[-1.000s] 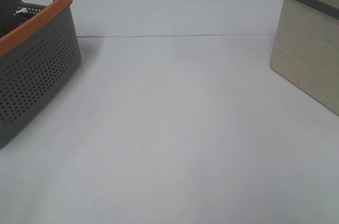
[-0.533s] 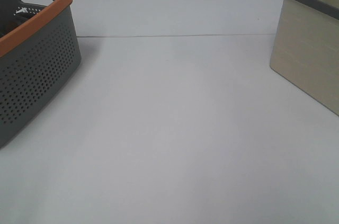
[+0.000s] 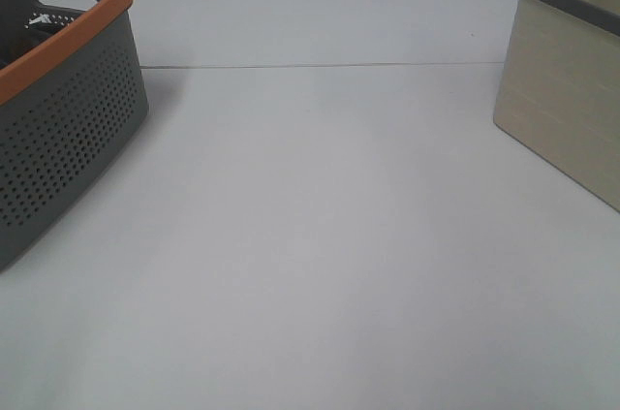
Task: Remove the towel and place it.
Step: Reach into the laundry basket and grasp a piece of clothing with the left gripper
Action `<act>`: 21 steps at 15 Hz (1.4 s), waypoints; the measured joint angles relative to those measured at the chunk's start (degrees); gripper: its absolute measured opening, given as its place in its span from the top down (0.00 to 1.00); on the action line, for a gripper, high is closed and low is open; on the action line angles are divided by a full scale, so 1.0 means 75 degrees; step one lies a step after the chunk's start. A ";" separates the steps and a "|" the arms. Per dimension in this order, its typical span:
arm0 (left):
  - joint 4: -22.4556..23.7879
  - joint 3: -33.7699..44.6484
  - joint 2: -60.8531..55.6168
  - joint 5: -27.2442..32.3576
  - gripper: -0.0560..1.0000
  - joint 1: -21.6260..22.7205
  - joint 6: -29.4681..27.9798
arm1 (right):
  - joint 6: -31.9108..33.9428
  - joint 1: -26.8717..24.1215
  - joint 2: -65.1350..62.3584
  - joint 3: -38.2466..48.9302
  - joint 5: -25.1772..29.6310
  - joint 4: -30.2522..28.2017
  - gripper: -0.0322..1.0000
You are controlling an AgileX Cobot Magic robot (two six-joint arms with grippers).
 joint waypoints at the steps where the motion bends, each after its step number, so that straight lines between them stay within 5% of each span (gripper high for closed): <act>1: 0.0000 0.0000 0.0000 0.0000 0.02 0.0000 0.0000 | 0.0000 0.0000 0.0000 0.0000 0.0000 0.0000 0.40; 6: -0.0351 -0.0122 0.0191 0.0099 0.02 0.0000 -0.0092 | 0.0000 0.0000 0.0000 0.0000 0.0000 0.0000 0.40; 11: -0.0390 -0.1933 0.3186 0.0130 0.02 0.0000 0.0130 | 0.0000 0.0000 0.0000 0.0000 0.0000 0.0000 0.40; 18: -0.0435 -0.5791 0.8319 -0.0176 0.02 0.0000 0.2880 | 0.0000 0.0000 0.0000 0.0000 0.0000 0.0000 0.40; 21: -0.0443 -0.7387 0.9916 0.0008 0.02 0.0000 0.4843 | 0.0000 0.0000 0.0000 0.0000 0.0000 0.0000 0.40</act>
